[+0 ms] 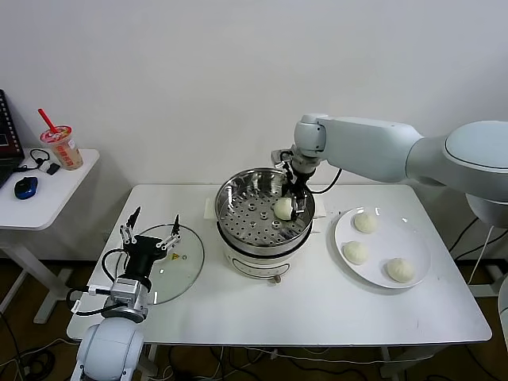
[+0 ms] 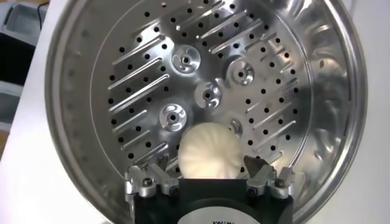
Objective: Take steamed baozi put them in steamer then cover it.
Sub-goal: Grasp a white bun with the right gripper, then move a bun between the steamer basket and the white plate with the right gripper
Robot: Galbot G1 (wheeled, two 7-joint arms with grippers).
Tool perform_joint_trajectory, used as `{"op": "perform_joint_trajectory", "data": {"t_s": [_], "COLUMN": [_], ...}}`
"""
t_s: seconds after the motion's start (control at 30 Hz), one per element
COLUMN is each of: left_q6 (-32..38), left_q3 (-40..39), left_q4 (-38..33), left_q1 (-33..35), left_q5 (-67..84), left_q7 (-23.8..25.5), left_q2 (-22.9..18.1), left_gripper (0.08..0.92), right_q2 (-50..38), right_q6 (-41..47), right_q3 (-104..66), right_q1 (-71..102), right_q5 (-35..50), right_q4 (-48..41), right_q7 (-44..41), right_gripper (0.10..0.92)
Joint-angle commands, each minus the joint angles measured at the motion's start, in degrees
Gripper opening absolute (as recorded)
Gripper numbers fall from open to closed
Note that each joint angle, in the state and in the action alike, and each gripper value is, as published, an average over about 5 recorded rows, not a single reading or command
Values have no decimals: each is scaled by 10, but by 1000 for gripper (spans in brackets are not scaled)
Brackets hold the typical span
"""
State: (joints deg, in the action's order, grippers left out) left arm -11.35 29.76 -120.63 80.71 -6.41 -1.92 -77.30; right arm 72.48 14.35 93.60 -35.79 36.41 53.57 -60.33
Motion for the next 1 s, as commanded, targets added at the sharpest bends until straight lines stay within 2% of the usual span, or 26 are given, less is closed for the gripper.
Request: {"op": "perform_joint_trajectory", "data": {"t_s": [0.03, 0.4, 0.73, 1.0], "left_q6": [0, 0, -1, -2], "left_q3": [-2, -3, -4, -4], "left_q4": [1, 3, 4, 2], "left_q1": [0, -1, -3, -3], "left_q5": [1, 1, 0, 0], "left_q7": [0, 0, 0, 0], "left_q2": [1, 2, 3, 6], "left_gripper": [823, 823, 823, 823], "right_q2": [9, 18, 8, -18], "right_q6": [-3, -6, -8, -9], "right_q3": [-9, -25, -27, -24], "right_q1": [17, 27, 19, -32], "right_q5": [-21, -26, -22, -2], "right_q4": [-18, -39, -26, 3], "right_q7": [-2, -7, -9, -11], "right_gripper": [823, 813, 587, 566]}}
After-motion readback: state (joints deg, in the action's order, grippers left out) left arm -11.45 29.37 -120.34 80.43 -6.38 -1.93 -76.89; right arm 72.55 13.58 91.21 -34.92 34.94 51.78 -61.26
